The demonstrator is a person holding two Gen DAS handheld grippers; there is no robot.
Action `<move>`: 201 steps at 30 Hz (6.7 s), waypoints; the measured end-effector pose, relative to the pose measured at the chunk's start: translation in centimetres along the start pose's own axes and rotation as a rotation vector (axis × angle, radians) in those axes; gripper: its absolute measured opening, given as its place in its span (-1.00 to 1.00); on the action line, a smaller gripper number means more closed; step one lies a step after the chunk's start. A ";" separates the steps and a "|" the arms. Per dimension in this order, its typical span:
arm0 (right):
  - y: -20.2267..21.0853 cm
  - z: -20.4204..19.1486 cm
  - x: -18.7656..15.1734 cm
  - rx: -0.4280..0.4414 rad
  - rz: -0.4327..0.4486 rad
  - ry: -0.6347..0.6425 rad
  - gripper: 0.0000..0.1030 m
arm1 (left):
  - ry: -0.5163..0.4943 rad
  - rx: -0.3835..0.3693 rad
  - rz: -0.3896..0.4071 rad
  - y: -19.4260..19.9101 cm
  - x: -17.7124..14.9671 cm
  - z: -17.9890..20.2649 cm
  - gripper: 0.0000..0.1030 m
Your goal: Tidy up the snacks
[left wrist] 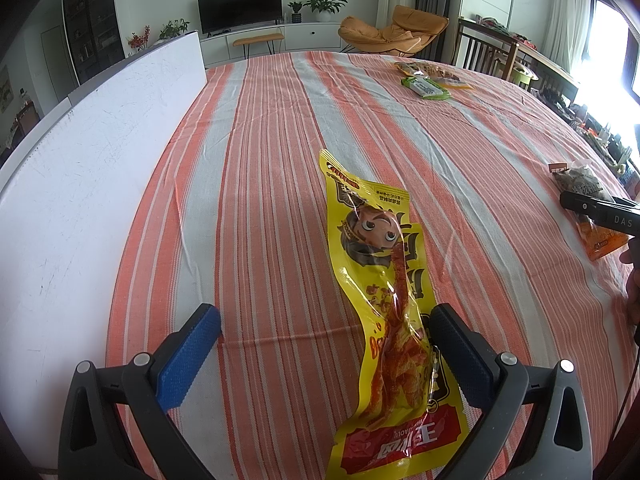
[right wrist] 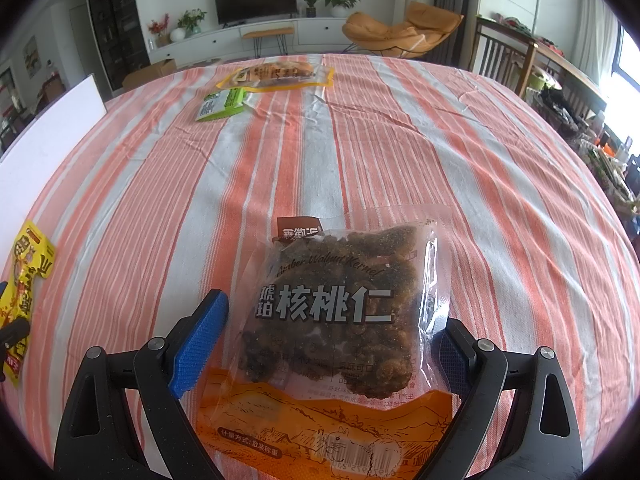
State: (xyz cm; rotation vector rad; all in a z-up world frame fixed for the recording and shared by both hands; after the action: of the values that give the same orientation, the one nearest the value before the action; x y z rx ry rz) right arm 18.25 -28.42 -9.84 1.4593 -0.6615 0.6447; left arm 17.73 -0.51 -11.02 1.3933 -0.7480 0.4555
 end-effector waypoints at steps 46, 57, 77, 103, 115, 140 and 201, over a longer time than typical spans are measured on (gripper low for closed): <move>0.0 0.0 0.0 0.001 0.000 0.001 0.84 | 0.000 0.000 0.000 0.0 0.0 0.0 1.00; 0.0 0.0 0.0 0.001 0.000 0.001 0.84 | 0.000 0.000 0.000 0.0 0.0 0.0 1.00; 0.1 0.0 0.0 0.001 0.000 0.001 0.84 | 0.000 0.000 0.000 0.0 0.0 0.0 1.00; 0.4 1.1 1.3 0.046 -0.144 -0.077 -0.01 | 0.093 -0.181 -0.039 1.3 1.0 0.6 -0.49; 3.8 0.5 2.3 0.269 -0.143 -0.318 -0.61 | 0.395 -0.405 0.077 6.0 1.2 -1.8 -0.57; 8.2 -46.2 14.3 0.978 -0.184 -0.102 -0.12 | 0.633 0.188 0.165 13.6 2.7 -30.2 0.84; 2.4 -2.4 -3.6 -0.032 -0.014 -0.018 0.87 | 0.031 0.046 -0.006 -2.0 1.9 0.1 1.00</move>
State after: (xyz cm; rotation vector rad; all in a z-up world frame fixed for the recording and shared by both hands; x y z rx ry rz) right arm 14.10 -25.97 -10.94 1.4402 -0.6723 0.6086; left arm 20.41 -1.13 -11.09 1.4283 -0.7121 0.4913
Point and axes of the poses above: each gripper's, at about its wrist camera, not at the fingertips, and y roughly against the way its jaws point, z to its right, x to its top, the point moved 6 cm from there along -y, roughly the way its jaws point, and after that the axes turned 9 degrees about z, right-handed, at the moved point
